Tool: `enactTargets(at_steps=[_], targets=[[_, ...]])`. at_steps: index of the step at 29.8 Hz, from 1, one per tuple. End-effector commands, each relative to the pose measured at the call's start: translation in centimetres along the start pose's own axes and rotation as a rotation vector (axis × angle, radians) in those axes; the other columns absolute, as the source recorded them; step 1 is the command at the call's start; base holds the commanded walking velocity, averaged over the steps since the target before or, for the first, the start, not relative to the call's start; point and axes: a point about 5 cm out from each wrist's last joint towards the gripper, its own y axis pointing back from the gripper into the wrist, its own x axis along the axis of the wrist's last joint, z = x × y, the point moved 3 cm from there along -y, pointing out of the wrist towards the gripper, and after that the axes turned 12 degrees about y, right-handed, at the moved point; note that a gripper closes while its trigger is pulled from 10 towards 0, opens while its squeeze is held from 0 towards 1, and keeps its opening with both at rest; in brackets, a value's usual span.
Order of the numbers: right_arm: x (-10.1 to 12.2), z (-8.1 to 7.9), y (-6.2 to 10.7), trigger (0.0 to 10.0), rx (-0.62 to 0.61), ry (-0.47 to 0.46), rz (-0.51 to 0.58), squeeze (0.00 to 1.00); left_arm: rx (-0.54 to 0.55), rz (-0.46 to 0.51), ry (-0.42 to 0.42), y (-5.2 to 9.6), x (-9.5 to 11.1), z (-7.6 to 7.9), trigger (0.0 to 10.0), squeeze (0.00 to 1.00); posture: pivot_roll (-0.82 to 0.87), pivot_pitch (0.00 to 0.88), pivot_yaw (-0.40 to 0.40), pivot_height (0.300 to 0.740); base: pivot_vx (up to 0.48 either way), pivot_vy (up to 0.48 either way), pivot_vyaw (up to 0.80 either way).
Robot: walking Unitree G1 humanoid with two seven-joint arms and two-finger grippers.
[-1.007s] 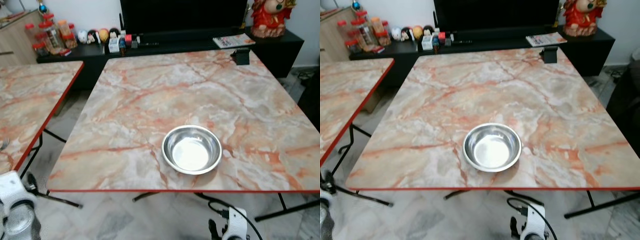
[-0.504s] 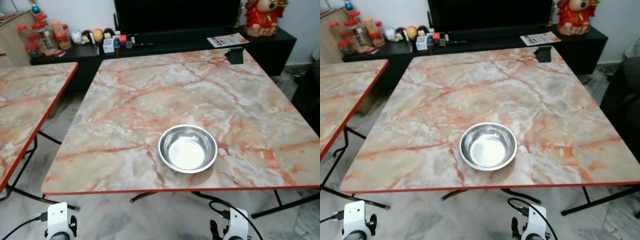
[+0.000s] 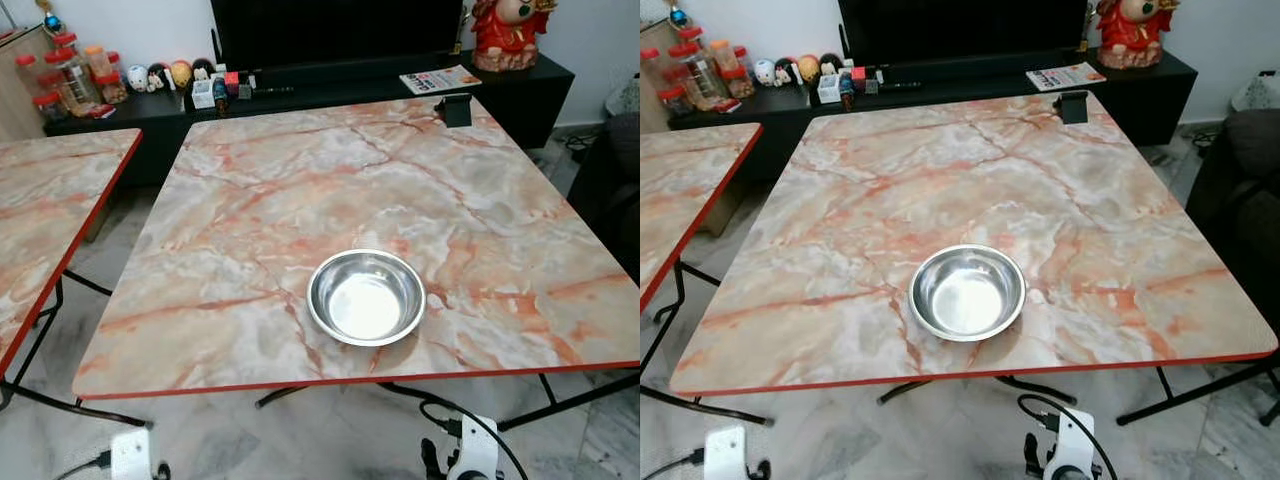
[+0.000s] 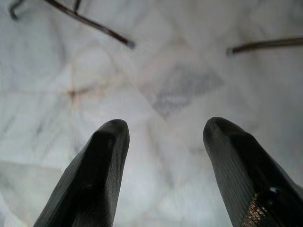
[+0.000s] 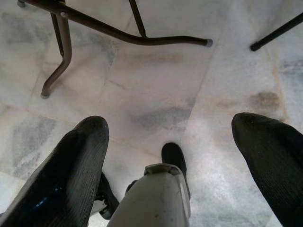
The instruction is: Setting the table
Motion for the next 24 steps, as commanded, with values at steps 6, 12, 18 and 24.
enactTargets(at_steps=[6,12,18,24], targets=[[-0.7,-0.3,0.1,10.0,0.009,0.001,-0.029,0.00,-0.175,-0.085,-0.097,0.1,-1.0,3.9,10.0,0.00,-0.19,0.000,0.087,0.740,0.000,0.000,0.00],[-0.6,-0.8,0.0,10.0,0.041,0.061,-0.032,0.00,-0.260,-0.074,-0.145,0.0,-0.2,6.7,10.0,0.00,-0.20,0.000,0.088,0.740,0.000,0.000,0.00],[-0.5,-1.2,0.0,10.0,0.078,0.152,-0.037,0.00,-0.280,-0.076,-0.140,0.2,-0.2,7.9,10.0,0.00,-0.20,0.000,0.051,0.740,0.000,0.000,0.00],[-0.6,-1.5,0.1,10.0,0.132,0.293,-0.046,0.00,-0.277,-0.101,-0.133,0.4,-1.2,7.8,10.0,0.00,-0.20,0.000,0.040,0.740,0.000,0.000,0.00]])
